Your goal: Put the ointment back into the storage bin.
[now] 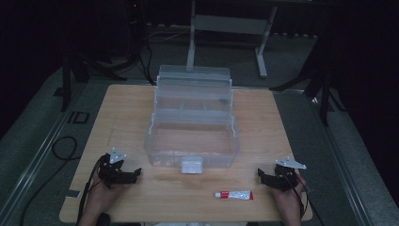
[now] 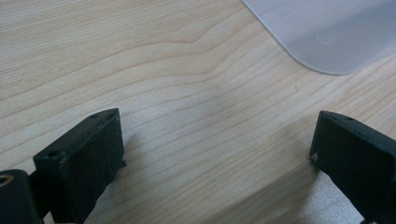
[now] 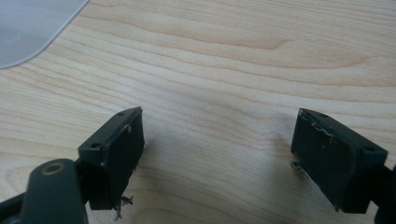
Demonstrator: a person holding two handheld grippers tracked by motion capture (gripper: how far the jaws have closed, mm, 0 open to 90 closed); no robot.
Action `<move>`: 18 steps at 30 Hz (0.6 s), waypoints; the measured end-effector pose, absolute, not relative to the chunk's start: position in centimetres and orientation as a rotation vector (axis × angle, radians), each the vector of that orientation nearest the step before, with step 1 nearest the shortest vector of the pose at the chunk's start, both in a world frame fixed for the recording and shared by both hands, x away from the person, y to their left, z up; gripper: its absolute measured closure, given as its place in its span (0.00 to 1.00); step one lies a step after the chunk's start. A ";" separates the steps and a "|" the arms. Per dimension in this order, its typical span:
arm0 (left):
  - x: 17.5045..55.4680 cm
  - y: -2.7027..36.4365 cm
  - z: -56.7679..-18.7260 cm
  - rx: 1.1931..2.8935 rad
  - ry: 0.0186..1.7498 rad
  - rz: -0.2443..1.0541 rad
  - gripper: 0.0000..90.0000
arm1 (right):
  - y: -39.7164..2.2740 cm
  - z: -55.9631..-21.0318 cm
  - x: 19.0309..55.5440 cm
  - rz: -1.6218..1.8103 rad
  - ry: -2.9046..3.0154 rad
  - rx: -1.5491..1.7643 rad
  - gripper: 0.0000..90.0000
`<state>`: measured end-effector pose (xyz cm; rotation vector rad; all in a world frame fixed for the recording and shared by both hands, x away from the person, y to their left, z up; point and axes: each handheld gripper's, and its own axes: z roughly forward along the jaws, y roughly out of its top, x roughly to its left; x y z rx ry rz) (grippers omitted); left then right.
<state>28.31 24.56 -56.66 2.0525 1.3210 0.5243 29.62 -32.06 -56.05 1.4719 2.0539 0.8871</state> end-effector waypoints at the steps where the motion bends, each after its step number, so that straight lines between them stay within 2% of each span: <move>1: 28.3 24.6 -56.7 2.052 1.321 0.524 0.04 | -32.1 -56.0 29.6 0.888 2.054 1.471 0.19; 18: 28.3 24.6 -56.7 2.053 1.321 0.524 0.04 | -32.1 -55.9 29.7 0.881 2.072 1.467 0.19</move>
